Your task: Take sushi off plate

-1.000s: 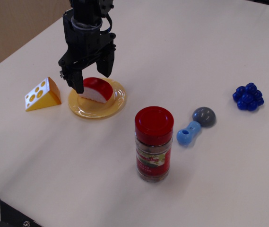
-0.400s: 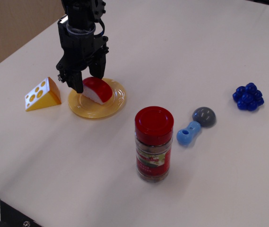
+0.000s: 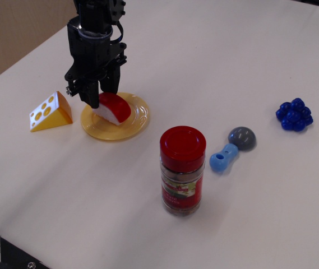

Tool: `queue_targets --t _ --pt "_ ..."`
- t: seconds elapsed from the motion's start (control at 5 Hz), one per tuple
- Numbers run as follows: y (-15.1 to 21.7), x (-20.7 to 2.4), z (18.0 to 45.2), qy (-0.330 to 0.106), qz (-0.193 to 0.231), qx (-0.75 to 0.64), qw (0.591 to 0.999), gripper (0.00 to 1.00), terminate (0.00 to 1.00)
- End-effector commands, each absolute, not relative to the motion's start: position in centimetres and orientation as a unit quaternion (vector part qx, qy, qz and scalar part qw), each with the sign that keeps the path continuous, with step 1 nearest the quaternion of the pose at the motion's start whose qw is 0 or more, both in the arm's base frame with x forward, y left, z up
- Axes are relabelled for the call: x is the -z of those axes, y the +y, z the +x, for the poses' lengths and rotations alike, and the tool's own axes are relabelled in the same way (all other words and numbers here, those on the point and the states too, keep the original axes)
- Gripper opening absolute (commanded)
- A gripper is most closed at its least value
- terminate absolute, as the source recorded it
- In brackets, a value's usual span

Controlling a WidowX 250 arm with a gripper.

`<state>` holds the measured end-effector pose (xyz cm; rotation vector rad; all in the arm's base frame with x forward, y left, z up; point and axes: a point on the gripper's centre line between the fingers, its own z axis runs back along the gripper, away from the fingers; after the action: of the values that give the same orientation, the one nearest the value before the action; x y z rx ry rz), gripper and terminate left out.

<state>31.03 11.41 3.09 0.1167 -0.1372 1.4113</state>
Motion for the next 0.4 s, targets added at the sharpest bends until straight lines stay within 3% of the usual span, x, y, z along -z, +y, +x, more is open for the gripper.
queue_targets --t 0.0,0.2 --pt "11.3 -6.3 32.3 -0.107 0.034 -0.655 0.747 0.0 0.0" --pt "11.4 -7.3 34.1 -0.116 0.021 -0.66 0.742 0.0 0.0"
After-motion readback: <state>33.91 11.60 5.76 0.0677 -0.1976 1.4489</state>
